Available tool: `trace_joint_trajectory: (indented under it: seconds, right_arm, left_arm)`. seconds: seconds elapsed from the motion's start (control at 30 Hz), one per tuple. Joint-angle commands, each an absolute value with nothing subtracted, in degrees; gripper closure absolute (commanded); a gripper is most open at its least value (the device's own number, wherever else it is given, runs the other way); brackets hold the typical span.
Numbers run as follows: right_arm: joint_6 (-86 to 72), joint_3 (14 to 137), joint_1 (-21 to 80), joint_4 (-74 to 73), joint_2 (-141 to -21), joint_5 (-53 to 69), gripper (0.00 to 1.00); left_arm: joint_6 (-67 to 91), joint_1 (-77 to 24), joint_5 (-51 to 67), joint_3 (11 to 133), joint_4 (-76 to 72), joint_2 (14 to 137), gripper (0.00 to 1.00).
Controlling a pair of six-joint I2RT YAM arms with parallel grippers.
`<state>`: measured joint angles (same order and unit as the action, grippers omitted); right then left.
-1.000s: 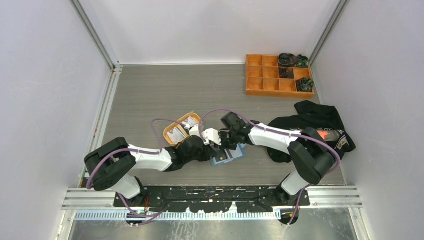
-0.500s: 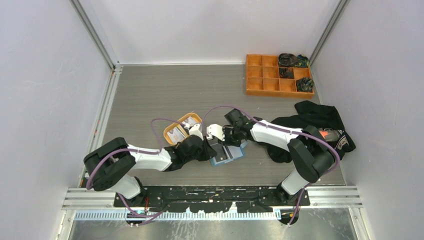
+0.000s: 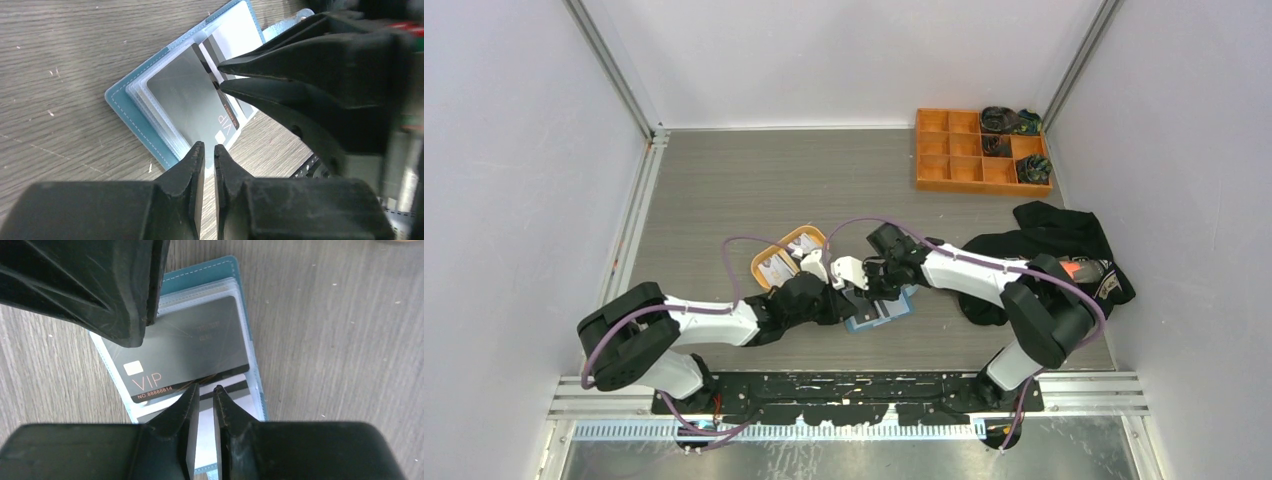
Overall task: Put the credit cards into the card holder
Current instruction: Insert the credit card into the card holder.
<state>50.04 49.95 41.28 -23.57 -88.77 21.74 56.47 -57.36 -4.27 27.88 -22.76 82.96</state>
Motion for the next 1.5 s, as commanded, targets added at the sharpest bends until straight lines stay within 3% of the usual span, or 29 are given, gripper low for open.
trace_joint_trajectory:
  seconds: [0.0, 0.3, 0.5, 0.73, 1.1, 1.47]
  right_arm:
    - [50.63, 52.29, 42.10, -23.21, -91.83, 17.35, 0.78]
    - [49.82, 55.44, 41.87, -28.09, -94.16, 17.41, 0.78]
    - [43.51, 58.06, 37.94, -33.58, -85.16, 31.11, 0.60]
    - [28.14, 63.07, 22.06, -44.36, -84.79, 50.17, 0.56]
    - [13.54, 65.89, 17.75, -47.63, -100.00, 44.06, 0.56]
    - [12.22, 66.96, 17.75, -49.26, -104.26, 41.11, 0.56]
  left_arm:
    - [54.49, -57.55, -3.80, 26.00, -25.44, 78.32, 0.86]
    - [53.53, -57.56, -3.69, 23.12, -27.91, 75.02, 0.84]
    - [53.82, -57.54, -1.47, 22.26, -34.61, 77.90, 0.83]
    - [53.13, -57.56, -1.36, 19.97, -40.44, 78.60, 0.83]
    - [52.75, -57.63, -3.95, 17.06, -45.02, 78.33, 0.83]
    - [54.30, -57.65, -2.17, 17.46, -50.96, 84.92, 0.83]
